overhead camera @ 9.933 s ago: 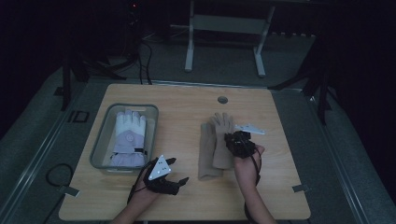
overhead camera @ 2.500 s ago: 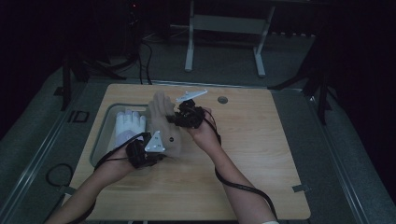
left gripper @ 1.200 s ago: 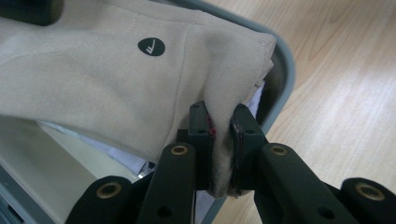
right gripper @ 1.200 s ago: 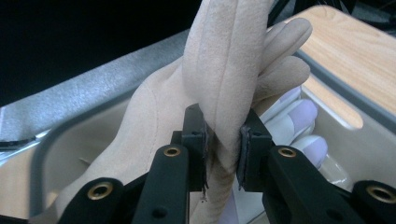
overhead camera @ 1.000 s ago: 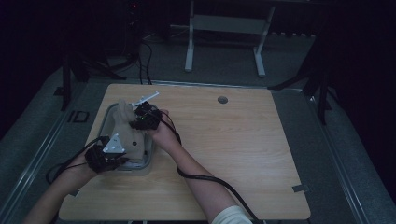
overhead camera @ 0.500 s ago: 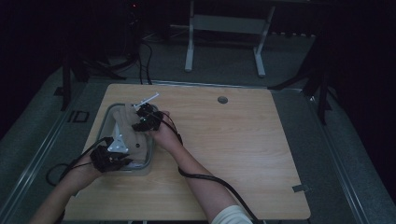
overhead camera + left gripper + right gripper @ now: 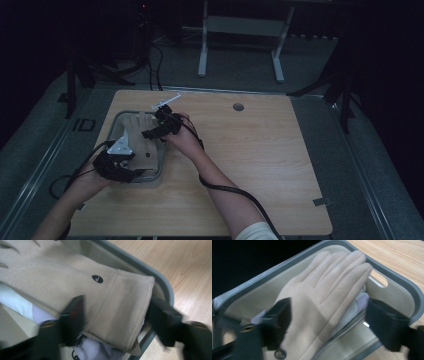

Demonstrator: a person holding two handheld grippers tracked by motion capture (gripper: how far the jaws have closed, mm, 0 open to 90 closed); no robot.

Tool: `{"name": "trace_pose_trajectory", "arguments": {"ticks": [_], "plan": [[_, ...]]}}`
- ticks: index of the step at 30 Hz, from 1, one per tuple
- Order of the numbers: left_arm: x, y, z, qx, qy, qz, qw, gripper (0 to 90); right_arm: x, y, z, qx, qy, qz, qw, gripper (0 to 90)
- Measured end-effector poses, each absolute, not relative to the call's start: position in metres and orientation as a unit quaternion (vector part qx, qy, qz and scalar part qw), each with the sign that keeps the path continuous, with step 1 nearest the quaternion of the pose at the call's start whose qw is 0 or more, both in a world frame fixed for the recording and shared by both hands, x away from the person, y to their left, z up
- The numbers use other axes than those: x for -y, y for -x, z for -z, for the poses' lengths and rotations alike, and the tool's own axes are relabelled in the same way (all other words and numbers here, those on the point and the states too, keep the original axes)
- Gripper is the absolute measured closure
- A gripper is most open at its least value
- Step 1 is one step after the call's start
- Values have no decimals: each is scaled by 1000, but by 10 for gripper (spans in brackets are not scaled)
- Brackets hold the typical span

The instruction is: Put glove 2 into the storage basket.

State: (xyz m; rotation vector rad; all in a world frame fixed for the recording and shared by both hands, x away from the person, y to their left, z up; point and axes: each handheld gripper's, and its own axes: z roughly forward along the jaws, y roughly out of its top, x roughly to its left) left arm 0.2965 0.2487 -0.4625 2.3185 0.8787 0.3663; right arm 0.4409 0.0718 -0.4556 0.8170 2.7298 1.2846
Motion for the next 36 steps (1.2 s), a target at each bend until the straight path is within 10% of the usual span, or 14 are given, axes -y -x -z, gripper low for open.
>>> {"name": "trace_pose_trajectory", "arguments": {"ticks": [36], "plan": [[-151,-294,463,-314,-834,-115,439,116,52,-417,465,-877,-264,-397,55,149]]}}
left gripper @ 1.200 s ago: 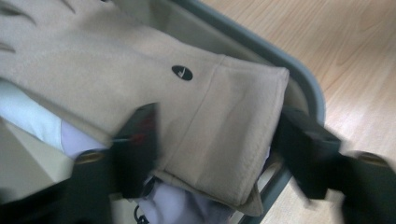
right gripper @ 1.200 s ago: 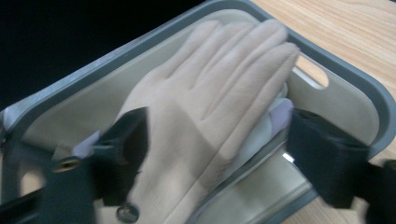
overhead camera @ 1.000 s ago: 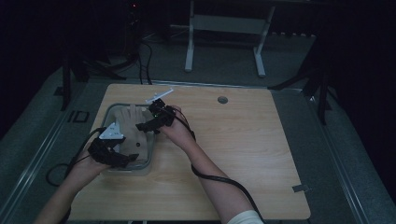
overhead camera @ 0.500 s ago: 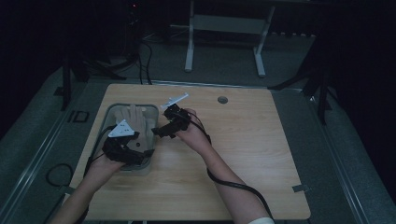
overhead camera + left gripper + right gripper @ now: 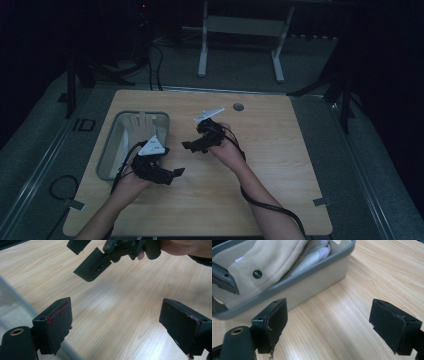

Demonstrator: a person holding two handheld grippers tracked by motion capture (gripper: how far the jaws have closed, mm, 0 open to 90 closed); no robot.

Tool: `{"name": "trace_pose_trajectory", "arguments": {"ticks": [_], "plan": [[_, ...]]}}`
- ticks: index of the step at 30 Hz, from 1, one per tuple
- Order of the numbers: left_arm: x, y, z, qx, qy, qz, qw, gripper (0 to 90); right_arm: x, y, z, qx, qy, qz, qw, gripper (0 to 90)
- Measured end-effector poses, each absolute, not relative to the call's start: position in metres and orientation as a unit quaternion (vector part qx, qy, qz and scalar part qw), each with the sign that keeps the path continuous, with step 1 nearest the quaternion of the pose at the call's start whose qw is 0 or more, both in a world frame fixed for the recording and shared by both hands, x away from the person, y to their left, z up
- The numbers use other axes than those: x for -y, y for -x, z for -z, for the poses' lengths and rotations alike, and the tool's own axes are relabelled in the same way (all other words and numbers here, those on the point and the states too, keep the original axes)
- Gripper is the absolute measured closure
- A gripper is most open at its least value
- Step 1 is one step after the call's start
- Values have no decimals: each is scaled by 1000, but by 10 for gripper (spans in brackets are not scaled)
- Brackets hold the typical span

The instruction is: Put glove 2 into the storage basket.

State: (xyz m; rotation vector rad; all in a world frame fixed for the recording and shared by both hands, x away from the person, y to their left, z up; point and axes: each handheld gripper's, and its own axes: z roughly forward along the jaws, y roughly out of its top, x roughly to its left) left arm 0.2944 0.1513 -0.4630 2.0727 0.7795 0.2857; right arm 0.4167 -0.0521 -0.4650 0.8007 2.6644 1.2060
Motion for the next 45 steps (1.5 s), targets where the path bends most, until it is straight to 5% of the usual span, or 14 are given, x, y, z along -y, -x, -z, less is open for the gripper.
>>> {"name": "trace_pose_trajectory", "arguments": {"ticks": [45], "plan": [[-79,-283,538,-232,-870,-49,432,117,155,-367,539,-872,-263,-408,67,140]]}}
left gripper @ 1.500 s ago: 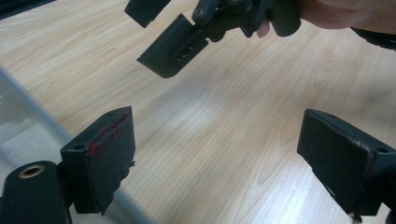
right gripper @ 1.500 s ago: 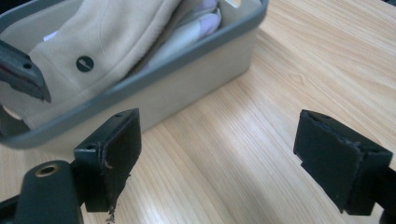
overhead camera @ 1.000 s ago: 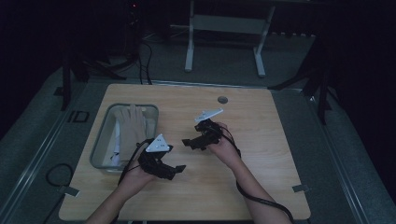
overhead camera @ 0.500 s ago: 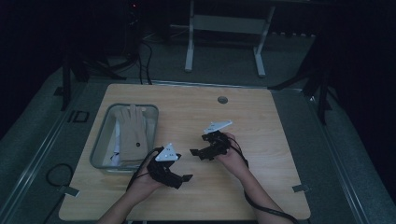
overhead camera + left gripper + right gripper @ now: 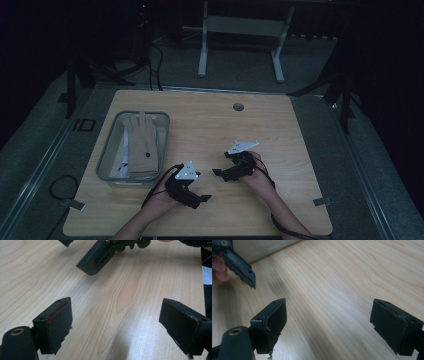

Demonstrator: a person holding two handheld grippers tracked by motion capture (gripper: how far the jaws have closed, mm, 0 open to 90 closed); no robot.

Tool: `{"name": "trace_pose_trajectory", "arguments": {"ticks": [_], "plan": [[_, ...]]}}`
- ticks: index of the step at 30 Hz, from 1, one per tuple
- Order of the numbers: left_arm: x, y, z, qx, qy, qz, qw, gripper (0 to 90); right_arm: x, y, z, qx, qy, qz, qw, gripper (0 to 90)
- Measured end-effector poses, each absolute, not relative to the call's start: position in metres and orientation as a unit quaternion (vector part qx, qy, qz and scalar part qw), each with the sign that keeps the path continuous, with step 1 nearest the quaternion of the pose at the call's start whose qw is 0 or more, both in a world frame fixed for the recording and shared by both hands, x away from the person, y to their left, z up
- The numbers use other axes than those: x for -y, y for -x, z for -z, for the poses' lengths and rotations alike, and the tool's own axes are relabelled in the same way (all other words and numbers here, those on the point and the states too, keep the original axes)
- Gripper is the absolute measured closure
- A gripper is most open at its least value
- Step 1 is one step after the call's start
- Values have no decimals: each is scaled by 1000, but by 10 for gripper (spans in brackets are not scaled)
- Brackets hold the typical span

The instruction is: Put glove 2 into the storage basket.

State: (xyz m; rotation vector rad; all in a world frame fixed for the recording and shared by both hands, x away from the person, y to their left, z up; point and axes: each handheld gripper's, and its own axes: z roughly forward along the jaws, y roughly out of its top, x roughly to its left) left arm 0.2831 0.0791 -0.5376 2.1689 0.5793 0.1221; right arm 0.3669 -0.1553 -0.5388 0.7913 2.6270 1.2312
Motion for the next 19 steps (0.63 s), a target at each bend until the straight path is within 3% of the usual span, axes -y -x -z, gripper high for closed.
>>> {"name": "trace_pose_trajectory", "arguments": {"ticks": [19], "plan": [[-76,-283,546,-216,-875,-37,432,117,177,-360,550,-868,-276,-403,88,140]]}}
